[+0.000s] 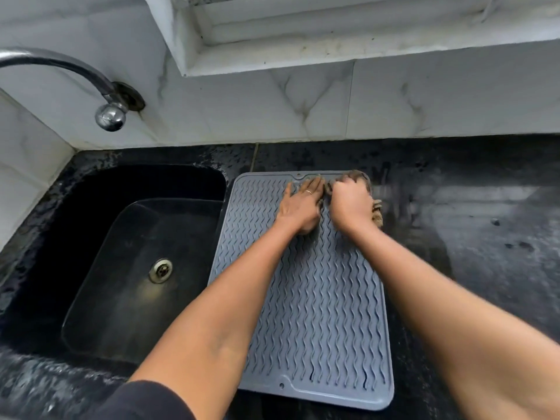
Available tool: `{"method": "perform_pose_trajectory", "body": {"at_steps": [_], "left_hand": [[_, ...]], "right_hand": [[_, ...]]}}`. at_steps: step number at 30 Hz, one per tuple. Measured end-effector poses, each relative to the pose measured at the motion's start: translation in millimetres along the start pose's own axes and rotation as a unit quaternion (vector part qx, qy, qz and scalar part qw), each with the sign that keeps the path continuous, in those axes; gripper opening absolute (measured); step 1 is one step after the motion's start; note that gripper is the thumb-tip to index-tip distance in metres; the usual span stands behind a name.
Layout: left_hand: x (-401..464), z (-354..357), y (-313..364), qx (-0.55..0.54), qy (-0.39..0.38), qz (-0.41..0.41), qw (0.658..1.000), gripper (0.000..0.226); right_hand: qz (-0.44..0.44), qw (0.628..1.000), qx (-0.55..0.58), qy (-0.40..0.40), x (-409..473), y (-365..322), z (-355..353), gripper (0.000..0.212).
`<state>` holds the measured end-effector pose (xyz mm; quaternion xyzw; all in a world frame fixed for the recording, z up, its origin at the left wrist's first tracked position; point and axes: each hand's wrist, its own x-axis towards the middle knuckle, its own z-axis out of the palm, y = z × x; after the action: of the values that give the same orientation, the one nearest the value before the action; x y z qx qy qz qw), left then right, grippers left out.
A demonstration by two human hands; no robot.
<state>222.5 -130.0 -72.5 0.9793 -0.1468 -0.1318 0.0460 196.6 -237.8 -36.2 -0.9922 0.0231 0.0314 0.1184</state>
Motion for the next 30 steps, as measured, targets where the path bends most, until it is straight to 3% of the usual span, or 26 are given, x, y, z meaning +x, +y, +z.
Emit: {"method": "perform_pose_trajectory", "body": {"at_steps": [4,10,13,16,19,21,26,30], "left_hand": [[2,3,3,0.009,-0.001,-0.013,1.000,0.059],[-1,1,6,0.005,-0.004,-0.021,1.000,0.058],[-6,-2,8,0.007,-0.010,-0.026,1.000,0.057],[-12,-7,13,0.032,-0.009,-0.021,0.999,0.056],[-32,-3,13,0.059,0.003,0.003,0.998,0.054],[-56,4,8,0.051,0.021,0.000,0.998,0.054],[-77,24,14,0.025,0.000,-0.013,1.000,0.054],[-71,25,14,0.013,0.002,-0.024,1.000,0.054]], "right_hand": [[0.019,0.996,0.004,0.084,-26,-7,17,0.029],[0.027,0.980,0.049,0.192,-79,-1,27,0.011],[0.028,0.982,0.026,0.186,-97,-1,25,0.016],[0.033,0.991,0.033,0.128,-88,2,14,0.015],[0.067,0.980,0.096,0.158,-65,10,0,0.024],[0.028,0.977,0.118,0.173,-50,12,-9,0.029],[-0.027,0.996,0.071,0.035,-35,24,3,0.036],[-0.028,0.993,0.030,0.107,-60,15,19,0.034]]}}
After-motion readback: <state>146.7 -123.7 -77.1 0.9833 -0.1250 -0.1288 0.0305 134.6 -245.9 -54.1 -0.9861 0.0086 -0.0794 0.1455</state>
